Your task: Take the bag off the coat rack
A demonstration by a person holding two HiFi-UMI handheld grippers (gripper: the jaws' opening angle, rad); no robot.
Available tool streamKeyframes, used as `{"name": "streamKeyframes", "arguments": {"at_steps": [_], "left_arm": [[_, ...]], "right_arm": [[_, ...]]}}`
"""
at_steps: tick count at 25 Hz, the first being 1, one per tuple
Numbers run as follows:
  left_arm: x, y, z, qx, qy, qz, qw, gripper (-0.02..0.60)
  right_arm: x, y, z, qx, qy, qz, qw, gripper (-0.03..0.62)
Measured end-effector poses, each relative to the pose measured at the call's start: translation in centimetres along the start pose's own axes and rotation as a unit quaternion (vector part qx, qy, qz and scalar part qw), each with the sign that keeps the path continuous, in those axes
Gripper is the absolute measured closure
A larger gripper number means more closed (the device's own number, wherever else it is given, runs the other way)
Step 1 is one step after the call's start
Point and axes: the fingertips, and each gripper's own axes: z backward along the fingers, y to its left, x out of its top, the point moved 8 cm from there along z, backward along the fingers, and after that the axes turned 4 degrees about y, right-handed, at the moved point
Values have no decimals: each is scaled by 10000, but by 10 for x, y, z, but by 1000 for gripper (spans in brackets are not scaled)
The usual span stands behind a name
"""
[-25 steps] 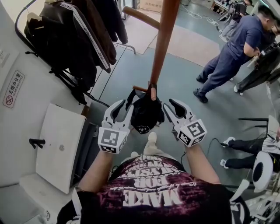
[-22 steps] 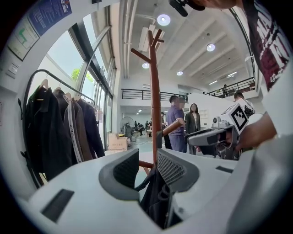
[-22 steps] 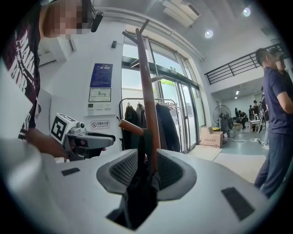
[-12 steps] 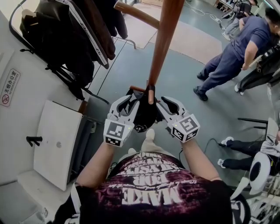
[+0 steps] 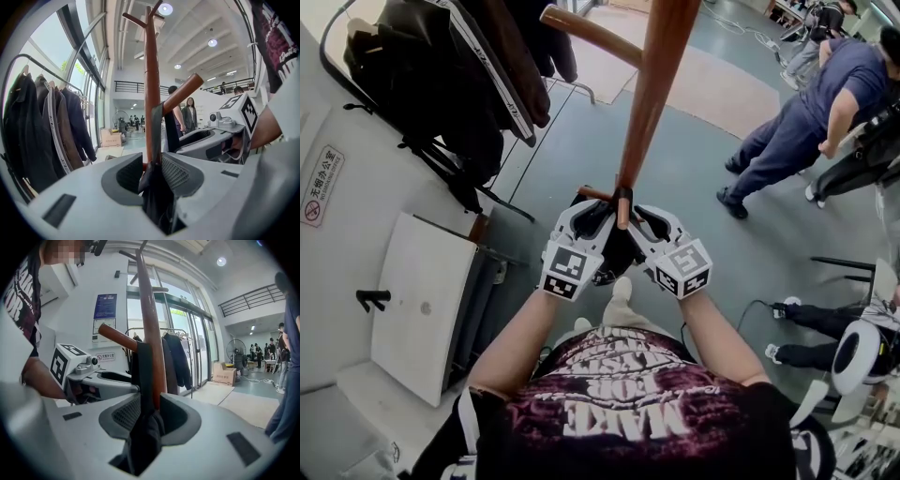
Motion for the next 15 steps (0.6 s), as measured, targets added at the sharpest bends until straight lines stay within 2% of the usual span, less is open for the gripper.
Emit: {"name": "streamKeyframes", "arguments": {"at_steps": [3,7,8,12,15], "left_arm": [[-2,-2,-7,43,24,-48,10000,473],[-2,-4,-9,179,-17,-117,9998,551],[-2,-6,-9,223,-35,-170,9996,559],[-2,-7,-11,351,-80,-275,9990,569],[-3,-7,-10,338,-76,-105,9993,571]], "right_arm": [[-3,0,-4,-78,33,15,10000,486],[-3,5,-5,-236,-3,182,9996,518],[-3,6,-5,-288,0,233,9993,544],[-3,8,-7,-508,44,167,9986,579],[-2,9,-8,-511,149,35,9986,585]]}}
